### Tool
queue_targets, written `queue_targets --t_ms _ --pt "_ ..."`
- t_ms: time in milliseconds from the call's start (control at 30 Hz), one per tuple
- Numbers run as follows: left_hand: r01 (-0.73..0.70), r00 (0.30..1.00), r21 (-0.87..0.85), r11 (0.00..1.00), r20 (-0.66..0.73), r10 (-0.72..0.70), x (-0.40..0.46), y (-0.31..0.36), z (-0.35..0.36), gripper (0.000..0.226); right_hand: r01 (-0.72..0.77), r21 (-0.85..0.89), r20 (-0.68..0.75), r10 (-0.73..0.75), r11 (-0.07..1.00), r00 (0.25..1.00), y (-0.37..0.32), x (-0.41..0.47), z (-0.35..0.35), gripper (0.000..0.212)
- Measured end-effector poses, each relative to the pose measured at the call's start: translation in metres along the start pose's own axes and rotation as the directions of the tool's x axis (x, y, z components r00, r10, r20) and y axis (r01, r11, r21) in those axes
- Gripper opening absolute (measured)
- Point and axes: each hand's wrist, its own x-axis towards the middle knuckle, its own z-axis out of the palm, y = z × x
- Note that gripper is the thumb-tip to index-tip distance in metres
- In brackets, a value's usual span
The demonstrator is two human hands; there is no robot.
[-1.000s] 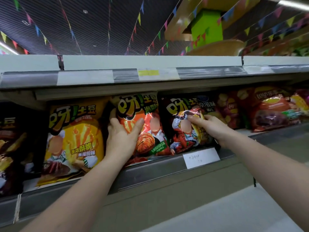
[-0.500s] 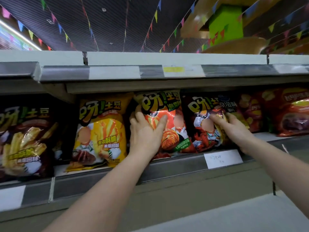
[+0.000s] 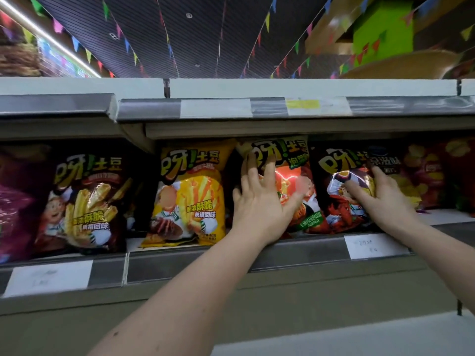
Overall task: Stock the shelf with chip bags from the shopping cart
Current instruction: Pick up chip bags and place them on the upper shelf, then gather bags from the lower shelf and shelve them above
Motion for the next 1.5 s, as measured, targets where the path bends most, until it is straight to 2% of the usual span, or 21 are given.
queue_targets --t_ms 100,167,233,333,400,467,567,667,800,900,1033,1167,1333,1500 --pt "-0.007 0.999 -0.011 1.0 0.048 0.008 -0.001 -0.001 -0.004 0.079 -0.018 0.015 0.037 0.017 1.0 0.999 -0.005 0.0 -0.005 0.079" --pt "-0.016 0.999 -0.066 0.998 0.028 0.018 -0.004 -0.003 -0.006 0.079 -0.032 -0.002 0.035 0.032 0.999 0.999 -0.01 0.0 -0.008 0.092" --pt "-0.016 1.0 -0.163 0.986 -0.018 0.014 -0.012 -0.007 -0.007 0.077 -0.006 -0.053 -0.032 0.004 0.999 0.999 -0.017 -0.003 -0.011 0.106" --pt "-0.066 0.991 -0.292 0.954 -0.134 0.027 -0.025 -0.014 -0.008 0.068 0.121 -0.085 -0.153 -0.133 0.989 0.979 -0.035 -0.011 -0.013 0.08" --pt "-0.101 0.976 -0.331 0.938 -0.217 0.029 -0.032 -0.02 -0.011 0.061 0.245 -0.066 -0.197 -0.253 0.967 0.947 -0.052 -0.018 -0.014 0.072" --pt "-0.062 0.966 -0.422 0.904 -0.253 -0.051 -0.038 -0.029 -0.017 0.052 0.384 -0.046 -0.187 -0.386 0.922 0.903 -0.07 -0.028 -0.011 0.059" --pt "0.035 0.954 -0.577 0.816 -0.225 -0.2 -0.042 -0.044 -0.028 0.036 0.517 -0.026 -0.15 -0.515 0.855 0.844 -0.094 -0.044 -0.001 0.055" --pt "0.131 0.935 -0.768 0.627 -0.114 -0.335 -0.038 -0.055 -0.038 0.015 0.574 0.043 -0.1 -0.568 0.818 0.817 -0.112 -0.058 0.009 0.054" --pt "0.183 0.905 -0.879 0.441 -0.024 -0.424 -0.031 -0.056 -0.049 0.022 0.592 0.148 -0.054 -0.592 0.792 0.804 -0.125 -0.069 0.023 0.039" --pt "0.194 0.908 -0.911 0.363 0.026 -0.419 -0.035 -0.055 -0.056 0.017 0.608 0.171 -0.042 -0.61 0.776 0.791 -0.131 -0.072 0.032 0.035" --pt "0.183 0.909 -0.922 0.34 0.027 -0.416 -0.051 -0.066 -0.066 0.011 0.623 0.229 0.001 -0.64 0.748 0.769 -0.147 -0.082 0.043 0.033" --pt "0.164 0.88 -0.918 0.362 -0.03 -0.474 -0.071 -0.093 -0.085 0.014 0.638 0.271 0.023 -0.667 0.721 0.744 -0.18 -0.099 0.058 0.031" --pt "0.142 0.837 -0.877 0.459 -0.141 -0.529 -0.109 -0.157 -0.14 0.016 0.661 0.369 0.001 -0.712 0.653 0.702 -0.255 -0.132 0.093 0.027" --pt "0.138 0.808 -0.803 0.579 -0.247 -0.535 -0.161 -0.231 -0.212 0.019 0.655 0.537 -0.017 -0.769 0.532 0.639 -0.355 -0.186 0.141 0.026"
